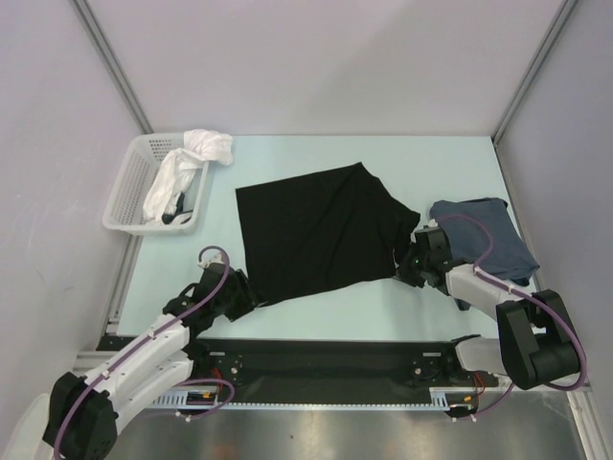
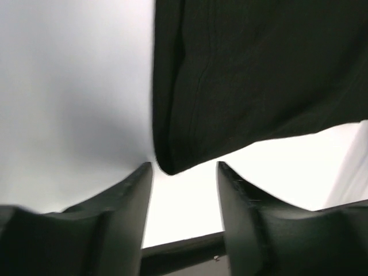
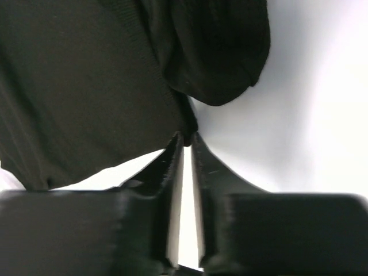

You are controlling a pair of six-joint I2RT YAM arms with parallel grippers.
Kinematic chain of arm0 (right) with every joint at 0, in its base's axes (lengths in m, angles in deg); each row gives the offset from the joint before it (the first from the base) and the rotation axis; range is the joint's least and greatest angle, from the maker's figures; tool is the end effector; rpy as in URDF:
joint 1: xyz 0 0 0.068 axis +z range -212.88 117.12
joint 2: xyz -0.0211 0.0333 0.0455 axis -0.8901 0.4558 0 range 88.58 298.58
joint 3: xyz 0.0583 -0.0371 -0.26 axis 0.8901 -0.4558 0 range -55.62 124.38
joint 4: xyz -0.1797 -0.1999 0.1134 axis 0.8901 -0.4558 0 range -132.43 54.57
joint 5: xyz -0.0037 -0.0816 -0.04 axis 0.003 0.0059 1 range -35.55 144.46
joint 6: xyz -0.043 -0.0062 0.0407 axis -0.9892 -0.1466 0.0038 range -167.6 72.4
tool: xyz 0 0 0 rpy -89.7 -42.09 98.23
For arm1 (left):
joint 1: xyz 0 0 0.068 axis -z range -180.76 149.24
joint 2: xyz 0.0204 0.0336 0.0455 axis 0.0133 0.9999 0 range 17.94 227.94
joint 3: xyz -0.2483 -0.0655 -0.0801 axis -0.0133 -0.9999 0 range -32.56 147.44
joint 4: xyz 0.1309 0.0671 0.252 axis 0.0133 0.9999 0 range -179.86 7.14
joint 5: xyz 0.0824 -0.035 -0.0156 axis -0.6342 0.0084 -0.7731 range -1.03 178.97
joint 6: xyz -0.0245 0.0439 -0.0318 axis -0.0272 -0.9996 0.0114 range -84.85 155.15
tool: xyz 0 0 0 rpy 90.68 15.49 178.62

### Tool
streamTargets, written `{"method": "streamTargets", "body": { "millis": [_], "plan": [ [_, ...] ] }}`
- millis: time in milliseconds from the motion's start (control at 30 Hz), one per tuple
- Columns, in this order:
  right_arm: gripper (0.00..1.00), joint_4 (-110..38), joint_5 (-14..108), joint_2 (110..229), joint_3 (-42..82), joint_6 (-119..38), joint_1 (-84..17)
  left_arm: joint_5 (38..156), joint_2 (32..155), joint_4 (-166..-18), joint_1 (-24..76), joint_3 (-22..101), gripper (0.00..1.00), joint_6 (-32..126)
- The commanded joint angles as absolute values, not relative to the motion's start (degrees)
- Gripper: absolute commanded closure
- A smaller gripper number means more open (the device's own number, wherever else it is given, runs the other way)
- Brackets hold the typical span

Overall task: Fold and stack the tank tops
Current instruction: Fold the tank top

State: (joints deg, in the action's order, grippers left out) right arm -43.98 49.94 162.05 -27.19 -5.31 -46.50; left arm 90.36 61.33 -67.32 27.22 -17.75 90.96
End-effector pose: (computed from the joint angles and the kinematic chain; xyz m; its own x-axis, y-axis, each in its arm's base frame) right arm 0.2427 0.0750 0.1146 -0.7906 0.4668 -0.3963 0.2785 0.8505 0.4461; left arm 0.1556 -0.0839 0.1208 -0.7854 -0.5192 -0.3371 -0.2976 0.7942 -0.5299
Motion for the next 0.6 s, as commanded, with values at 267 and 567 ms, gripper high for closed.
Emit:
{"method": "streamTargets", "body": {
  "millis": [267,567],
  "plan": [
    [1.0,-44.0,53.2,160.1,-28.6,-4.0,-45.6,83.9,65.0,-63.6,29.9,-18.4,0.58,96.3],
    [1.0,-46.3,54.4,158.8,-28.6,-4.7,-44.4,79.3,69.2,-71.3,29.9,-17.4,1.0,95.0]
  ]
}}
